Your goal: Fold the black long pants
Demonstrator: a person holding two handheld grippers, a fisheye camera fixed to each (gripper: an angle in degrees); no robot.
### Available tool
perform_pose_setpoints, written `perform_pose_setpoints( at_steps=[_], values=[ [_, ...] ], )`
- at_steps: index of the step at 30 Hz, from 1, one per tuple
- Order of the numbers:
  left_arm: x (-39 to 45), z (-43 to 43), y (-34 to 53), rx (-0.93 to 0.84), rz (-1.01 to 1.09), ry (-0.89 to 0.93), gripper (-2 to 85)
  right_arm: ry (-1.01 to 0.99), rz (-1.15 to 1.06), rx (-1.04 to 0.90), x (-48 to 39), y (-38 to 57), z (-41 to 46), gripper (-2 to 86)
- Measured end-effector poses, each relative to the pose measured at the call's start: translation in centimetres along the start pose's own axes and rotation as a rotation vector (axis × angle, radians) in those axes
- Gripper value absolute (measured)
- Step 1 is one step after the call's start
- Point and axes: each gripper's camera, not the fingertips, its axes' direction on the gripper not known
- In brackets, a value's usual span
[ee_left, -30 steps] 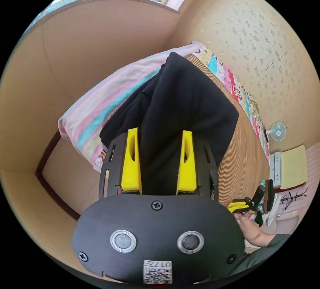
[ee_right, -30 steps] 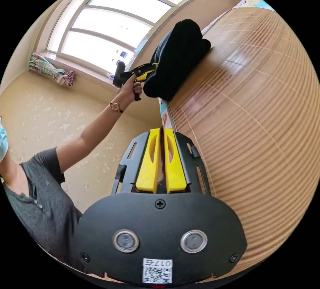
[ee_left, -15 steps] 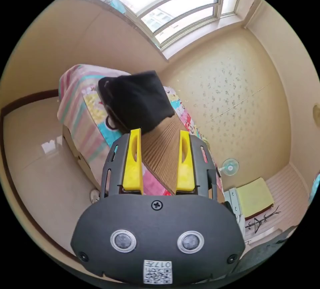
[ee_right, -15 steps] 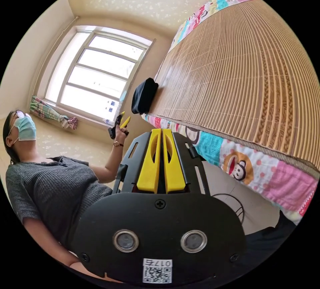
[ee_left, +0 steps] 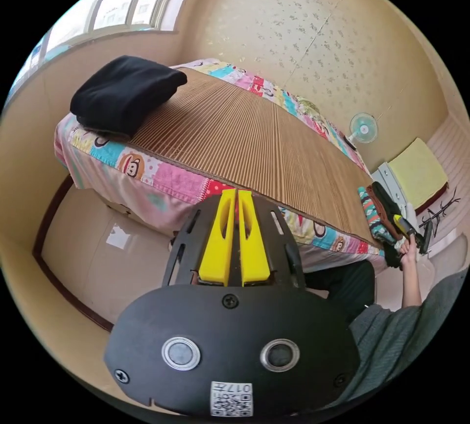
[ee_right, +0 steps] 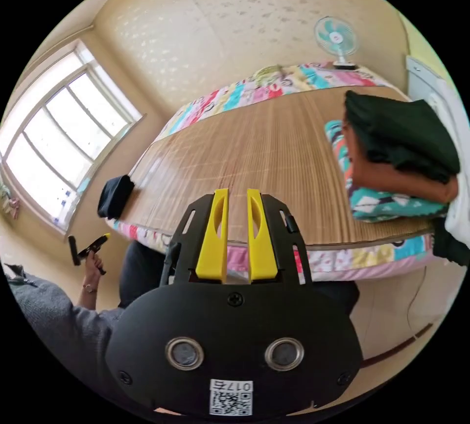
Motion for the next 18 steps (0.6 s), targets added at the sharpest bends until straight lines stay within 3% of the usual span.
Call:
perform_pose_setpoints(
  at_steps=[3, 5, 9, 13, 15, 18],
  values=[
    [0.8, -0.8, -0.7, 0.074, -0.015, 0.048, -0.6, 0.179, 0.165, 0.154, 4.3, 0.2, -4.9, 10.0],
    [1.8, -0.8, -1.0, 0.099, -0.007, 0.081, -0.6, 0.188, 0.273, 0.243, 7.1, 0.6, -7.0, 11.5],
    [4.1, 0.0, -1.5, 0.089, 0.07, 0.113, -0.7, 0.002, 0.516, 0.368, 15.2, 0.7, -7.7, 14.6],
    [3.9, -0.6, -1.2, 0.093, 0.057, 0.115, -0.7, -0.143, 0.711, 0.404, 20.9, -1.3, -5.3, 11.7],
    [2.1, -1.9, -0.5, 0.133, -0.014, 0.149, -0.8, -0.152, 0.732, 0.44, 21.2, -3.0, -5.0, 8.9],
    [-0.3, -3.8, 0.6, 0.189, -0.086, 0.16, -0.9, -0.021, 0.581, 0.426, 17.9, -9.2, -5.9, 7.1]
  ],
)
